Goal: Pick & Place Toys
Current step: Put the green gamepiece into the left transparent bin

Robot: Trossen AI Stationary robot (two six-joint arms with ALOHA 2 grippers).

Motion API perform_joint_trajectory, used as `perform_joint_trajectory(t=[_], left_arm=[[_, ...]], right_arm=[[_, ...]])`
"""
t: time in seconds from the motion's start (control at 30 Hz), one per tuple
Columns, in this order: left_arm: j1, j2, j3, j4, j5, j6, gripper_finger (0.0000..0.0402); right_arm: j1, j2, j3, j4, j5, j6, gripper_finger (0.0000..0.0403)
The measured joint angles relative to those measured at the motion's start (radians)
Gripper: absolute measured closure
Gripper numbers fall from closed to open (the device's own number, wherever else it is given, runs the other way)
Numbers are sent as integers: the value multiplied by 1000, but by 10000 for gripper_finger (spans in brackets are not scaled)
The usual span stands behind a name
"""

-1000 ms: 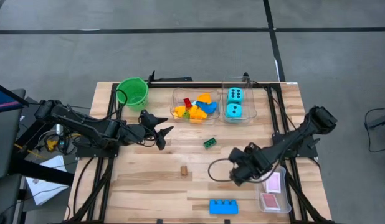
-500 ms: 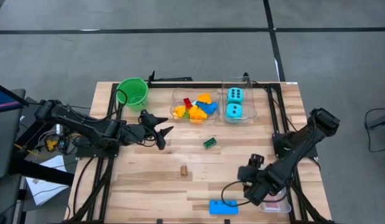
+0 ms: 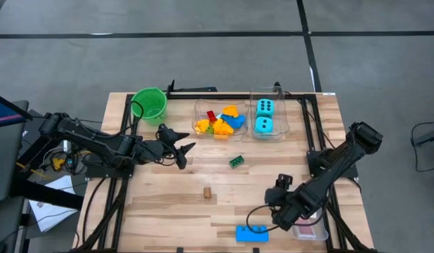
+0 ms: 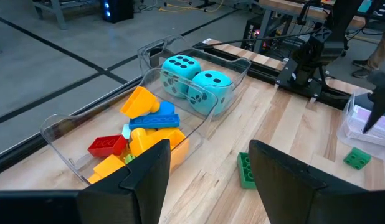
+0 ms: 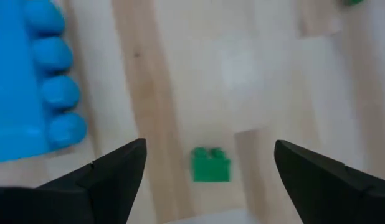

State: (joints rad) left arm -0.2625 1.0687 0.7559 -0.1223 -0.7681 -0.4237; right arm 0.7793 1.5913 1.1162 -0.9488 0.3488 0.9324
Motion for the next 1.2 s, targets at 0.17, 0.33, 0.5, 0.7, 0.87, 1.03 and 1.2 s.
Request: perform_joint_trajectory(t=[0.17, 0.33, 0.5, 0.7, 0.87, 1.03, 1.2], left_arm=[[0, 0, 0, 0, 0, 0, 188], [0, 0, 0, 0, 0, 0, 188], [0, 0, 0, 3, 0, 0, 188], [0, 0, 0, 5, 0, 0, 188], [0, 0, 0, 5, 0, 0, 188], [0, 0, 0, 4, 0, 0, 188], [0, 0, 0, 4, 0, 0, 188]], right_arm=[[-2, 0, -95, 87, -85, -61, 75], [-2, -2, -121, 95, -96, -53, 98], [-11, -2, -121, 106, -95, -53, 103], [-42, -1, -144, 140, -124, -50, 103], [-69, 0, -180, 157, -168, -41, 103], [-94, 0, -208, 185, -197, -39, 103], [-109, 0, -224, 209, -221, -39, 103]])
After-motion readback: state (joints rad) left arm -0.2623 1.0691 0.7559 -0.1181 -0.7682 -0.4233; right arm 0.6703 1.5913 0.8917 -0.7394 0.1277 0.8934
